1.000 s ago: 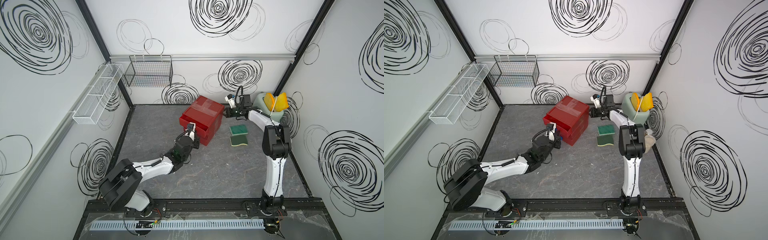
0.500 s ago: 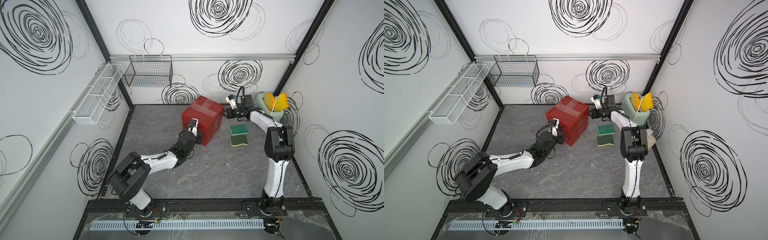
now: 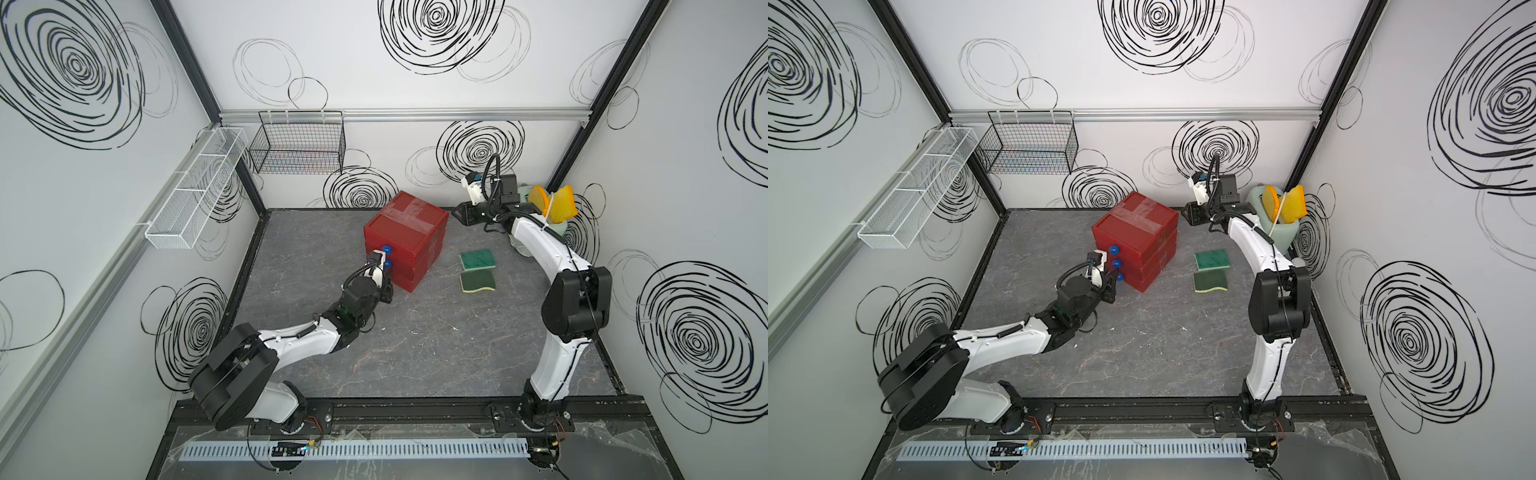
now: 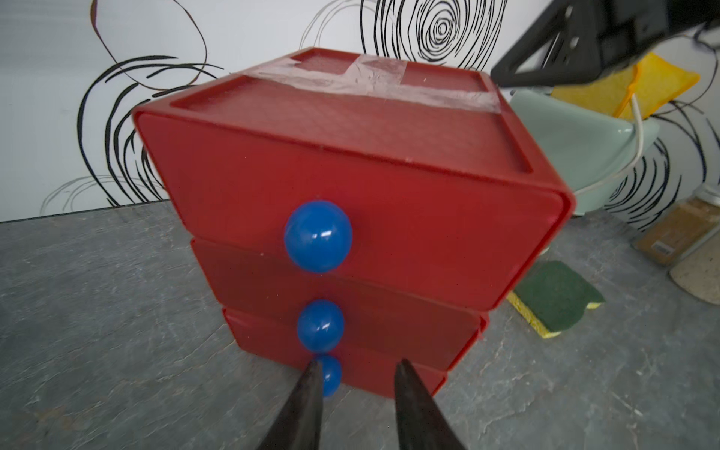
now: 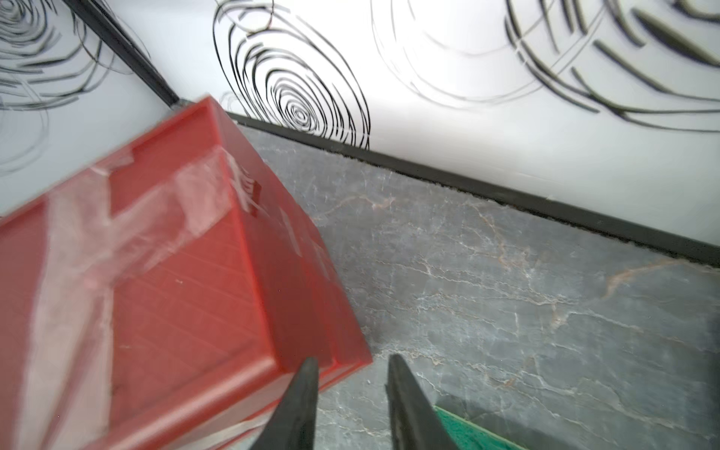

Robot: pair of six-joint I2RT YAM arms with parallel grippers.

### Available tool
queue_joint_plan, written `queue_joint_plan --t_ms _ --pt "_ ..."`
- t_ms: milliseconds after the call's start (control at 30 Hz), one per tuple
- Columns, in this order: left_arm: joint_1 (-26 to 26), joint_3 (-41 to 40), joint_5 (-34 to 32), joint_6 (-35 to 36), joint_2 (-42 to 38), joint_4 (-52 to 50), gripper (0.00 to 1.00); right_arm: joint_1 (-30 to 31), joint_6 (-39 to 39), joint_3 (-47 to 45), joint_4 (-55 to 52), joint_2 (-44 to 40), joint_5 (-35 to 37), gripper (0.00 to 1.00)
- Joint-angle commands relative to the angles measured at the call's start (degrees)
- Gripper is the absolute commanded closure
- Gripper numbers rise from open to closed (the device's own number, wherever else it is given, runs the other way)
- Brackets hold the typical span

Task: Take the sponge out of the drawer
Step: Close the drawer in the storage box, then open the drawer in the storage box.

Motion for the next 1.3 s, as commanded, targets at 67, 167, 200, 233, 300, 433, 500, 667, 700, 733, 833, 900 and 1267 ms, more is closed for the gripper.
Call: queue_joint_plan --t_ms 67,167,200,233,300,433,500,667,700,733,833,900,1267 --pt "2.3 -7.2 0.0 -1.8 -5.0 0.2 0.55 6.2 -4.4 2.8 -5.8 -3.5 0.2 0.6" --pt "5.1 -8.9 4.6 -1.0 -4.5 4.8 0.51 9.7 -5.0 3.2 -5.9 -3.3 -1.8 0.59" --pt "6.3 -8.8 6.3 -0.9 -3.9 5.9 0.5 10.5 -4.8 3.4 -5.9 -3.0 -2.5 0.59" --pt "7.5 -8.7 8.7 -0.5 -3.1 8.0 0.5 11.1 -4.8 3.9 -6.1 -2.3 -2.9 0.59" --pt "9.9 -8.3 15.4 0.1 -1.3 12.2 0.48 12.3 -5.0 4.6 -7.0 -1.1 -3.2 0.59" --pt "13.6 -6.8 26.4 1.3 4.4 20.8 0.42 12.8 -5.1 5.2 -7.3 1.3 -4.7 0.59" --pt "14.9 -5.6 30.8 1.7 7.5 23.3 0.39 12.8 -5.1 5.6 -7.3 2.4 -5.2 0.6" --pt "16.1 -3.3 36.6 2.9 12.1 25.7 0.31 12.7 -5.7 8.6 -9.5 6.1 -5.6 0.6" --pt "16.2 -2.8 36.5 3.2 12.7 25.8 0.31 12.7 -5.9 9.2 -9.9 6.7 -5.7 0.6" --pt "16.1 -2.5 36.2 3.6 13.3 25.8 0.3 12.8 -6.1 9.6 -10.2 7.1 -5.7 0.6" --pt "16.4 -1.2 35.6 4.0 14.7 25.7 0.3 12.7 -6.2 9.7 -10.1 7.8 -5.7 0.6" --pt "16.5 0.1 35.4 4.5 15.9 25.3 0.3 12.7 -6.2 9.8 -10.1 8.4 -5.9 0.61" --pt "17.0 7.0 34.0 5.3 20.1 18.7 0.32 12.5 -6.0 9.6 -9.5 9.0 -6.3 0.62"
